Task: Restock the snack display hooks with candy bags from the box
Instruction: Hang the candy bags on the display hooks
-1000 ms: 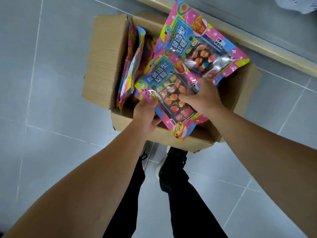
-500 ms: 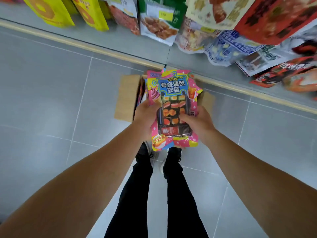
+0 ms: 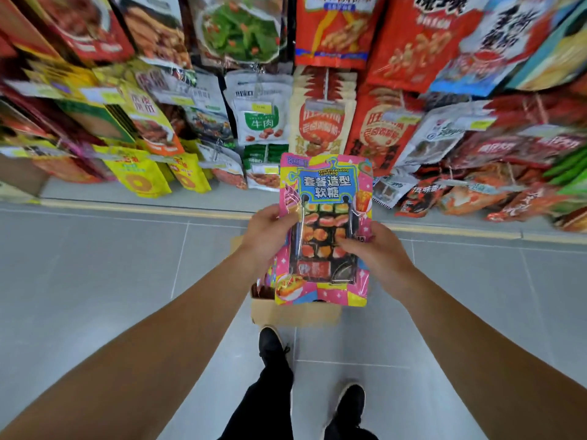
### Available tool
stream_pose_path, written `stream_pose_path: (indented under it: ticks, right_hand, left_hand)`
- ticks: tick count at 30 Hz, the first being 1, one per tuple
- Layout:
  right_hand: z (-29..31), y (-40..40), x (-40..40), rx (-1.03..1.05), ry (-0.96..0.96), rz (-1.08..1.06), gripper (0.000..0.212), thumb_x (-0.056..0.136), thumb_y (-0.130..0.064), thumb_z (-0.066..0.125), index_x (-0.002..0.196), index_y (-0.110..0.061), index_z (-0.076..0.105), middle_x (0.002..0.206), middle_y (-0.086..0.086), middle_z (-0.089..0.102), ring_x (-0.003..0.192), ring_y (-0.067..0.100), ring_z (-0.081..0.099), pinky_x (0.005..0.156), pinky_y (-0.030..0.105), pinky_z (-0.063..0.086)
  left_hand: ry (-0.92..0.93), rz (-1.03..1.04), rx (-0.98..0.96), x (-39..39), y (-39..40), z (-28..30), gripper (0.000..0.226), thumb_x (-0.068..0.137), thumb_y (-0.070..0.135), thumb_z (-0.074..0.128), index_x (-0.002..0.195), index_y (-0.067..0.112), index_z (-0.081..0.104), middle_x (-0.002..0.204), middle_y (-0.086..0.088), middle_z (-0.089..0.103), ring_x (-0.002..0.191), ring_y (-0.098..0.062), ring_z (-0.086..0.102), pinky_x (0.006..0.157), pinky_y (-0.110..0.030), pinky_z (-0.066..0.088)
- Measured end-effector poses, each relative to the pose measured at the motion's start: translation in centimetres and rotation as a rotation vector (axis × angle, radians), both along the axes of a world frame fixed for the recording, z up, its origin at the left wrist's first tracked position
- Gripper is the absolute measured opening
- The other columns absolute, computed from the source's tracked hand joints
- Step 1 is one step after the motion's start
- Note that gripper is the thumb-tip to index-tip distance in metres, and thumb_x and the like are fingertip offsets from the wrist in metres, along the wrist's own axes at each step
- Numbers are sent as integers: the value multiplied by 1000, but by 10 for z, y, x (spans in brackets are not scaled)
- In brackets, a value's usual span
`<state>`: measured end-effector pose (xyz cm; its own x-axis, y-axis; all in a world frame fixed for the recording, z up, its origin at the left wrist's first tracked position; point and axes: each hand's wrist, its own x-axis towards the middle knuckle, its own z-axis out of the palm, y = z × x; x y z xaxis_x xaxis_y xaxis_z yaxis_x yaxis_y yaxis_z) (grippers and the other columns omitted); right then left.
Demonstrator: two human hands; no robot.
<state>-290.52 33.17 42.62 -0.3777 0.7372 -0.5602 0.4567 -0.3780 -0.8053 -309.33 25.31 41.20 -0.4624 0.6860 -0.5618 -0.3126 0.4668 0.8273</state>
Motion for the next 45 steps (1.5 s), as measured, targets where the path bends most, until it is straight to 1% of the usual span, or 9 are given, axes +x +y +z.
stream_pose_path:
  ticks: [3,12,16,23,27,30,37,41,45]
  right_hand:
    - [36,4,31,99,4,-3,29,79,-15,79,107,-13,69,94,3,77,86,20,75,80,40,59]
    - [157,14,152,390,105,-22,19,82,-19,77,99,-20,67,90,-6,73,76,2,69,62,19,51]
    - [215,19,206,503,163,-65,35,75,-27,79,107,-24,67,100,-6,75,96,16,70,92,45,55]
    - [310,46,259,658,252,-104,68,80,-38,78,137,-17,47,131,-6,52,121,19,51,102,41,45]
    - [347,67,271,702,310,-121,76,57,-52,80,124,-21,61,120,-3,67,114,22,63,100,48,50]
    - [366,85,274,721,309,-123,80,69,-47,79,138,-18,50,131,5,61,120,28,58,100,48,48]
    - [393,144,260,785,297,-111,30,83,-29,76,109,-23,64,107,-5,70,100,14,66,86,35,53]
    - [408,178,251,838,197,-64,66,80,-38,77,137,-19,49,134,-8,50,124,18,50,106,40,43]
    - [418,212,240,852,152,-30,61,67,-49,78,121,-26,63,118,-5,69,113,18,63,98,42,50]
  left_hand:
    - [75,-68,78,26,10,42,15,76,30,71,81,16,73,92,-16,74,93,-39,69,88,-60,53]
    - [299,-170,332,140,29,166,28,75,30,74,85,5,66,89,-17,68,87,-40,66,84,-56,53]
    - [413,-195,461,191,39,233,15,80,25,70,83,11,70,89,-11,71,87,-32,67,83,-48,53]
    - [543,-201,604,246,72,342,9,87,21,70,92,14,70,97,-10,72,95,-28,67,91,-41,52]
    - [619,-224,667,263,92,387,8,89,20,68,91,12,69,85,-2,68,76,-17,62,69,-30,49]
    - [598,-197,669,268,109,413,19,88,23,68,87,5,63,74,-5,53,60,-14,48,53,-25,35]
    - [447,-161,791,257,175,449,20,81,31,76,89,13,72,91,1,73,88,-14,66,85,-34,52]
    - [382,-197,928,241,213,469,13,87,4,68,98,8,70,106,-18,72,92,-30,66,93,-56,49]
    - [427,-216,1007,228,251,485,30,85,-9,63,106,13,62,88,-5,71,66,-10,64,58,-22,50]
